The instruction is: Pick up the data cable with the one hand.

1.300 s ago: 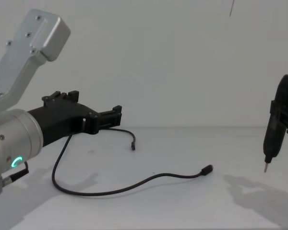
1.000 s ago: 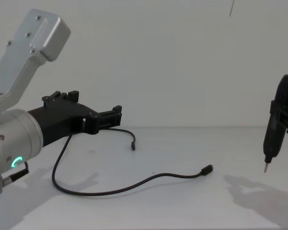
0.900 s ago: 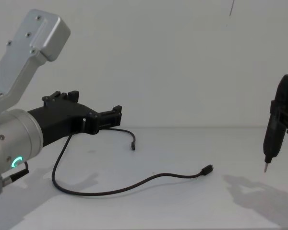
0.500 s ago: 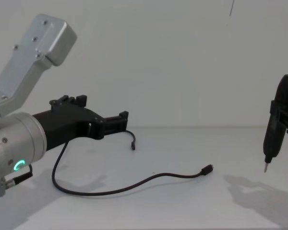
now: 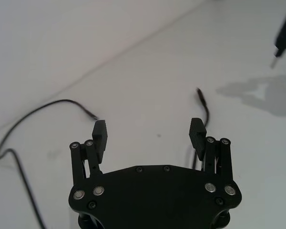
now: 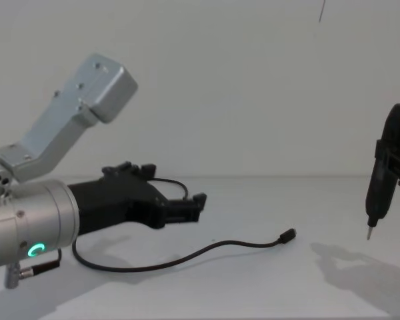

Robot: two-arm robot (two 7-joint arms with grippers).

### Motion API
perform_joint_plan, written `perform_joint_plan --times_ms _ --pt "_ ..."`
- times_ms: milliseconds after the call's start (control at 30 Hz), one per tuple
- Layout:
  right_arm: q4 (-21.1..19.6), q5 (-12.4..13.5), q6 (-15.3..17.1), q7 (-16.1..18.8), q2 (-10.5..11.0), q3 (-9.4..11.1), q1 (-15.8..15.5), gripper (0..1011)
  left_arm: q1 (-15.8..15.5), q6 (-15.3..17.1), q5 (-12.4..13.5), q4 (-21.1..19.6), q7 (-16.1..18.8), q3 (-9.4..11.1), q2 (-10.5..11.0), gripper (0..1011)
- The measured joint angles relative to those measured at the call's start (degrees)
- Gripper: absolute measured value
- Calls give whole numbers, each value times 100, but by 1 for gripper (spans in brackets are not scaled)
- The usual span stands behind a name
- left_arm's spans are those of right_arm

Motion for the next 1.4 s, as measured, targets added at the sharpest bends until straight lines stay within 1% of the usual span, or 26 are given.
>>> perform_joint_plan --times_ms 67,100,200,233,333,433,633,833,933,1233,1267,1333,1400 --pt "0 0 0 0 0 0 0 269 -116 19 -5 144 -282 91 20 1001" --pt "0 0 0 0 0 0 0 269 -116 19 -5 144 -282 91 20 1001" --pt "0 0 0 0 0 0 0 269 -245 33 -2 297 -546 187 32 1001" --pt "0 0 0 0 0 0 0 269 -321 41 3 385 -681 250 33 1001" --pt "0 0 0 0 0 0 0 269 -447 61 29 530 -915 341 20 1001" --pt "0 0 0 0 0 0 0 269 -565 80 62 666 -1096 427 -6 1001" --pt "0 0 0 0 0 0 0 269 -722 114 128 856 -1305 529 -63 1001" --pt "0 0 0 0 0 0 0 269 -806 160 212 985 -1340 568 -124 1001" --pt "0 0 0 0 0 0 0 269 -841 196 273 1052 -1296 579 -174 1001" --pt "0 0 0 0 0 0 0 269 -996 222 450 1420 -1133 619 -419 998" --pt "0 0 0 0 0 0 0 269 -1024 215 467 1483 -1125 627 -461 969" --pt "0 0 0 0 0 0 0 269 -1054 201 483 1555 -1120 635 -510 946" --pt "0 0 0 0 0 0 0 269 -1090 176 506 1644 -1114 645 -571 890"
